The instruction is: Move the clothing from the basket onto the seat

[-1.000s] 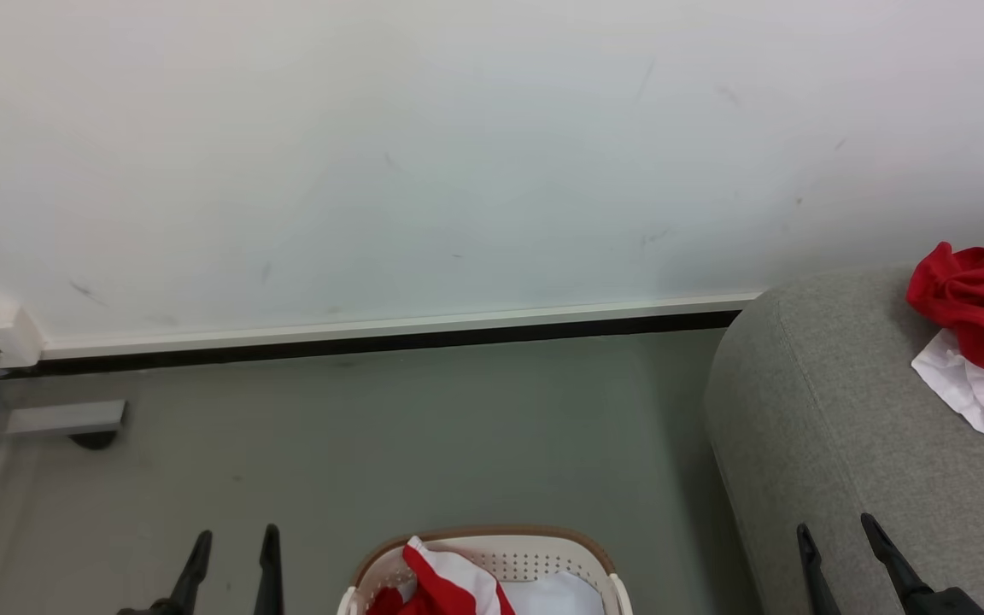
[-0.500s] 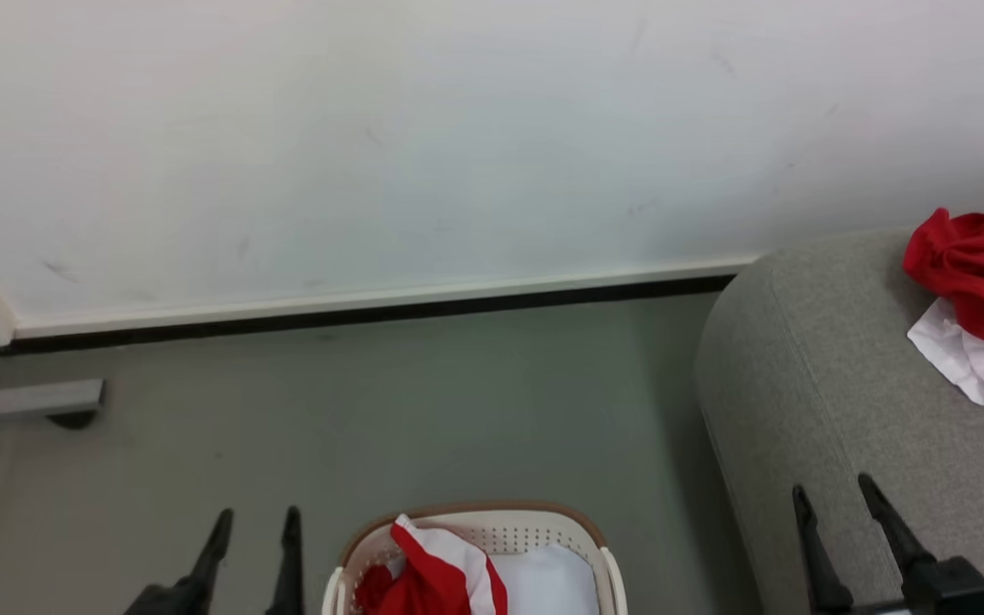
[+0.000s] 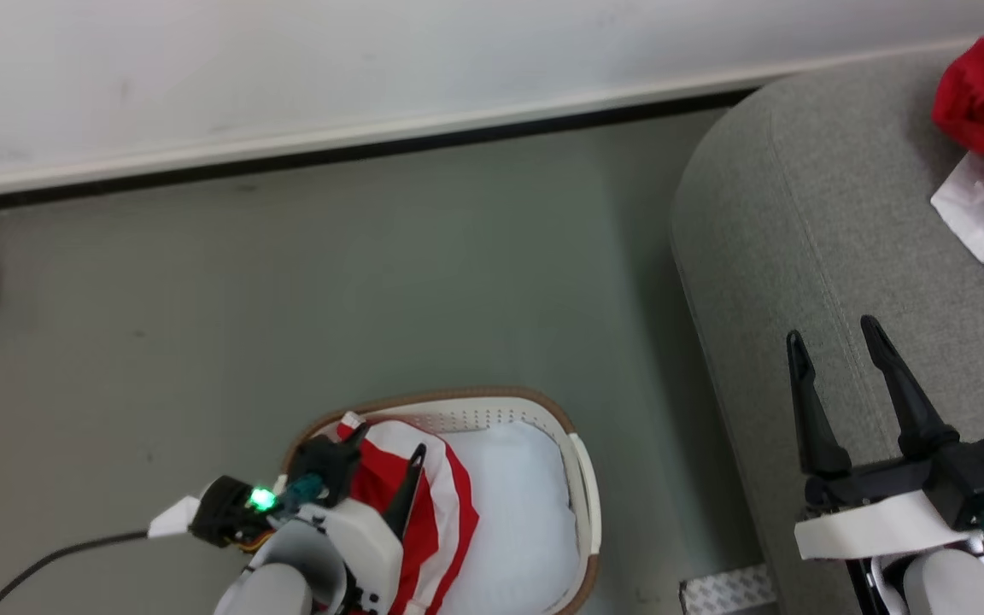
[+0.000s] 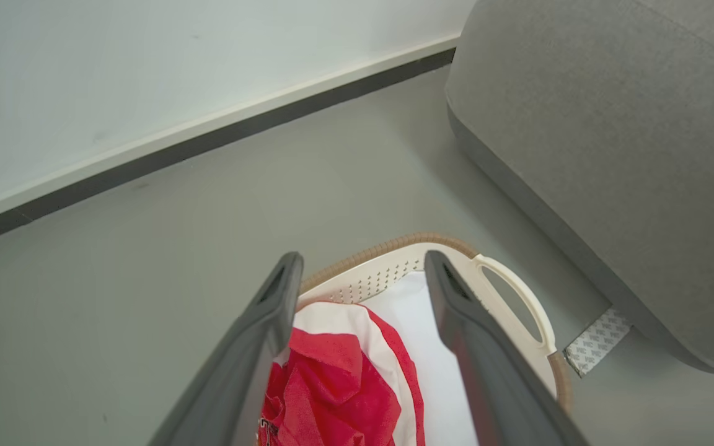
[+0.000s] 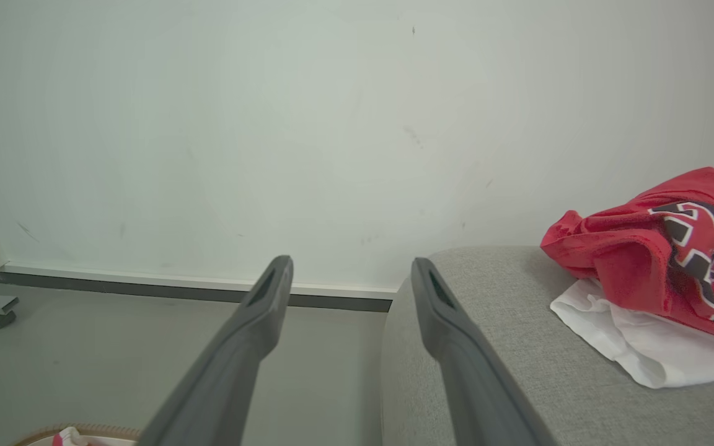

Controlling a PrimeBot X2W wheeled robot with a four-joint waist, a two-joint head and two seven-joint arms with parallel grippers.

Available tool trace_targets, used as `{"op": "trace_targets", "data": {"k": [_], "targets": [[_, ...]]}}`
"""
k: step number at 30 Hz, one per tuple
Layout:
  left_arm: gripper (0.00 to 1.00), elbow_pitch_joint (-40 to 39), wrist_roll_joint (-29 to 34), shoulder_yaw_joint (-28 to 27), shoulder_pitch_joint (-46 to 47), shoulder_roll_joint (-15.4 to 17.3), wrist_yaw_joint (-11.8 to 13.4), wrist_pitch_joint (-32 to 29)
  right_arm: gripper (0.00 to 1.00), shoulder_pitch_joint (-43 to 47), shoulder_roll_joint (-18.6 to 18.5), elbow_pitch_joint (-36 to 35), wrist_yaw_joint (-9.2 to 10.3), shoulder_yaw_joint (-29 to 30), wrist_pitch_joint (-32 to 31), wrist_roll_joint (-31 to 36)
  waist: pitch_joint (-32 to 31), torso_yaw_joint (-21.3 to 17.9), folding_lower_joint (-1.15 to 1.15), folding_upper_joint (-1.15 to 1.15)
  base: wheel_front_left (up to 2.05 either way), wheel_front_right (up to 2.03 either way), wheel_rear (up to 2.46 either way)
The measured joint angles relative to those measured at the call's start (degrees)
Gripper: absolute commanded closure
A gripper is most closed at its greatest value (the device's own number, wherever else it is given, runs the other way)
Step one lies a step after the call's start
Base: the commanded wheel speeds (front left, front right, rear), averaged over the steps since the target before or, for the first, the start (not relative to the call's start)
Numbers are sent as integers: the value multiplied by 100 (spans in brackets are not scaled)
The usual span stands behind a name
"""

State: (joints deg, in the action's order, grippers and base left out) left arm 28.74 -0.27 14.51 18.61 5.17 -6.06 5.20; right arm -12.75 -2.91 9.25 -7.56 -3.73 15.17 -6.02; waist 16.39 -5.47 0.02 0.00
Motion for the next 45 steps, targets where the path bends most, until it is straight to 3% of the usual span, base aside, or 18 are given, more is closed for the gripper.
{"op": "trace_targets", "data": {"k": [7, 14, 25, 34, 35, 36, 37, 45], "targets": [[0, 889, 1, 354, 888, -35, -97, -520, 0, -543, 0, -364, 0, -170, 1, -130, 1002, -234, 1, 0, 0, 0, 0], [0, 1784, -90, 311, 1567, 71, -100, -824, 0, -1066, -2, -622, 0, -326, 0, -263, 1962, -503, 0, 0, 0, 0, 0], [0, 2783, -134, 417, 2469, 12, -98, -815, 0, -1367, -1, -1045, 0, -392, 1, -305, 3118, -773, 0, 0, 0, 0, 0], [0, 3516, -1, 617, 2937, 69, 207, -710, 0, -1404, 0, -1333, 0, -455, 1, -254, 3637, -861, -1, 0, 0, 0, 0], [36, 3568, 23, 643, 2961, 69, 211, -646, 0, -1402, 0, -1348, 0, -457, 0, -253, 3663, -873, -1, 0, 0, 0, 0], [81, 3619, 38, 681, 2978, 67, 235, -581, 0, -1399, 0, -1359, 0, -454, 0, -244, 3679, -885, -1, 0, 0, 0, 0], [100, 3671, 77, 728, 2998, 62, 235, -505, 0, -1387, -1, -1370, 0, -446, 1, -244, 3685, -887, -1, 0, 0, 0, 0], [100, 3967, -33, 814, 3015, -113, 180, 9, 0, -1179, 0, -1190, 0, -260, 1, -191, 3359, -727, -1, -1, 0, 0, 0]]}}
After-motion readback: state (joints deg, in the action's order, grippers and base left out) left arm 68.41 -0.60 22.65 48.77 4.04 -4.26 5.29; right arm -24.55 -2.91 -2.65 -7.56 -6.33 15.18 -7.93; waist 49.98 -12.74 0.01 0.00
